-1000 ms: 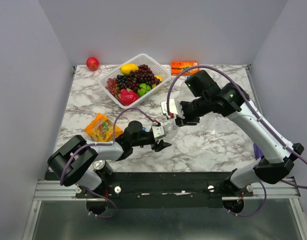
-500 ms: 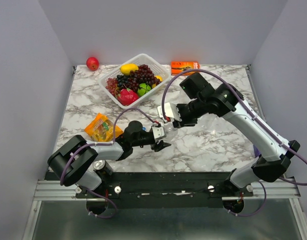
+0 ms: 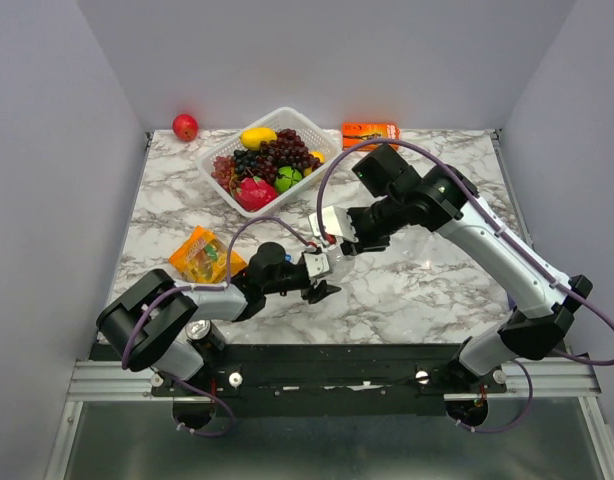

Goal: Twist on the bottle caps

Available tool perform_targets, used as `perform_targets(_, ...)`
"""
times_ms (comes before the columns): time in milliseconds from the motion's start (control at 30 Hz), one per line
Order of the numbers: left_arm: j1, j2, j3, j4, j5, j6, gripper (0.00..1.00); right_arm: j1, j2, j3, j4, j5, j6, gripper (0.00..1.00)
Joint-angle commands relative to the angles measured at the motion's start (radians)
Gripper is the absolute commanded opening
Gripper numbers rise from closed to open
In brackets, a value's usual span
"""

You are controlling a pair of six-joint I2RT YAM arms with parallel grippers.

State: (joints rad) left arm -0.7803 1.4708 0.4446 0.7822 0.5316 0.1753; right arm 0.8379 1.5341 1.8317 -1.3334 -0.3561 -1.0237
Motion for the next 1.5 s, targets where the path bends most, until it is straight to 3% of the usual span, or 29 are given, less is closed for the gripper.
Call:
perform_targets(0,0.0,-0.003,-0.003,0.117,-0.041,-0.03,0.0,0.01,0.021,0.011,-0.171,0.006,0.004,0.34)
perform_targets(633,-0.002,-0.015,-0.023,0.14,-0.05,0.026,0.0,-0.039,0.05,0.02,-0.179,0.005,0.079,0.34)
perform_targets(933,-0.001,-0.024,-0.033,0.175,-0.091,-0.043,0.0,-0.039,0.061,0.005,-0.191,-0.066,0.135,0.4)
perform_targets(1300,-0.002,-0.027,-0.037,0.072,-0.039,0.016,0.0,-0.037,0.075,0.086,-0.188,-0.034,0.177,0.49)
perform_targets(1467,-0.002,-0.03,-0.04,0.069,-0.042,-0.031,0.0,-0.037,0.077,0.1,-0.19,-0.015,0.159,0.56)
